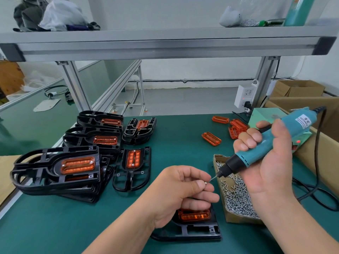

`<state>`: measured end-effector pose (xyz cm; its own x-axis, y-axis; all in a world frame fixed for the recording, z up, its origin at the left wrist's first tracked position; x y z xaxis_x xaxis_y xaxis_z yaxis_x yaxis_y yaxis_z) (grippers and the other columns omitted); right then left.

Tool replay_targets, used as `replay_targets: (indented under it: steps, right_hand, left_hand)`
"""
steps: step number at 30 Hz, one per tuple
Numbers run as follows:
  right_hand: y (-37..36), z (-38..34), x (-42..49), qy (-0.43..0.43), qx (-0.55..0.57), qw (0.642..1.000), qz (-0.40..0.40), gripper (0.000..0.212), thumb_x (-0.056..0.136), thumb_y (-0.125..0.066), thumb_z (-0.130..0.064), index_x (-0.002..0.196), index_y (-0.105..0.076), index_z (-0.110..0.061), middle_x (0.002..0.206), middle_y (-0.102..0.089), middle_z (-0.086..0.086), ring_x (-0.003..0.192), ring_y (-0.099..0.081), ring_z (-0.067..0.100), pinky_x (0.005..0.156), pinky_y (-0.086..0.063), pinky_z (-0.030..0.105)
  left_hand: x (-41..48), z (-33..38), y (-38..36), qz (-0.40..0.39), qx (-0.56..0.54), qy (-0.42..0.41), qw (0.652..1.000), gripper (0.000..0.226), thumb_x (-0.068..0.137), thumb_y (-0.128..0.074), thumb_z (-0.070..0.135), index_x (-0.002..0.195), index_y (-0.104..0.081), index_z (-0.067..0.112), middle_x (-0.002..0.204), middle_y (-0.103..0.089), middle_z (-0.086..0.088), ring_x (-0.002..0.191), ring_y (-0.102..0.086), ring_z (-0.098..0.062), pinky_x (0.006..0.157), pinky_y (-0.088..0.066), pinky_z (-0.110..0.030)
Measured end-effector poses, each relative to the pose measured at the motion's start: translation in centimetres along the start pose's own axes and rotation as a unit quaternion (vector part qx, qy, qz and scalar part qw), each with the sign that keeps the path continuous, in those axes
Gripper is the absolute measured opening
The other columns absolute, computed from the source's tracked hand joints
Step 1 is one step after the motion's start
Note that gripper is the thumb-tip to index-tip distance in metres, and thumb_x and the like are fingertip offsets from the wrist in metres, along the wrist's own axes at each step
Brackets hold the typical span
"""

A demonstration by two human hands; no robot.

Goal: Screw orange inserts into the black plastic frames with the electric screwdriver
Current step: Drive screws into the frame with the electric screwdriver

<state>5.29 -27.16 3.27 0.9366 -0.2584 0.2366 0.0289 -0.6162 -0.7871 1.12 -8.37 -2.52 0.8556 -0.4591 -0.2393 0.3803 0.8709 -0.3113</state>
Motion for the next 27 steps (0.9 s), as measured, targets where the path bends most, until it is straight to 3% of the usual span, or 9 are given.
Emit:
replay_targets:
  steps: [14,20,27]
  right_hand:
    - [0.03,0.46,-0.22,-0.006,-0.019,1.000,-0.013,0.025,0.108,-0.055,-0.041,0.093,-0.059,-0.022,0.073,-0.045,-0.007,0.062,-0.043,0.008,0.061,-0.045,0.022]
    - [-0.20,0.32,-0.33,0.012,-0.032,0.999,-0.034,0.032,0.103,-0.061,-0.053,0.097,-0.061,-0.023,0.077,-0.047,-0.006,0.066,-0.046,0.010,0.066,-0.048,0.024]
    - [0.45,0.67,-0.16,0.002,-0.022,1.000,-0.007,0.039,0.095,-0.069,-0.060,0.098,-0.061,-0.022,0.078,-0.047,-0.005,0.067,-0.047,0.010,0.066,-0.049,0.024]
  left_hand:
    - [0.13,-0.37,0.02,-0.004,-0.015,0.006,1.000,0.013,0.103,-0.063,0.002,0.115,-0.068,0.001,0.104,-0.078,-0.018,0.100,-0.078,-0.033,0.075,-0.066,-0.031]
    - [0.12,0.08,0.55,0.023,-0.014,-0.017,1.000,0.014,0.100,-0.066,-0.001,0.114,-0.069,0.001,0.106,-0.079,-0.020,0.102,-0.078,-0.035,0.073,-0.066,-0.031]
    - [0.20,0.12,0.53,0.018,0.000,-0.030,0.999,0.013,0.101,-0.065,0.000,0.113,-0.070,0.004,0.106,-0.079,-0.017,0.104,-0.077,-0.033,0.075,-0.066,-0.030]
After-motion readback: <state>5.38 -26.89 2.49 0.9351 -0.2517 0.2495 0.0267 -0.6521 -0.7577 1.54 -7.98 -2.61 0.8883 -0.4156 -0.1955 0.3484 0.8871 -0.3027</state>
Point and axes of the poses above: each hand's wrist, its own x-axis towards the middle knuckle, its own y-axis out of the back of the hand, z = x × y, the point moved 7 cm from there along x, towards the middle knuckle
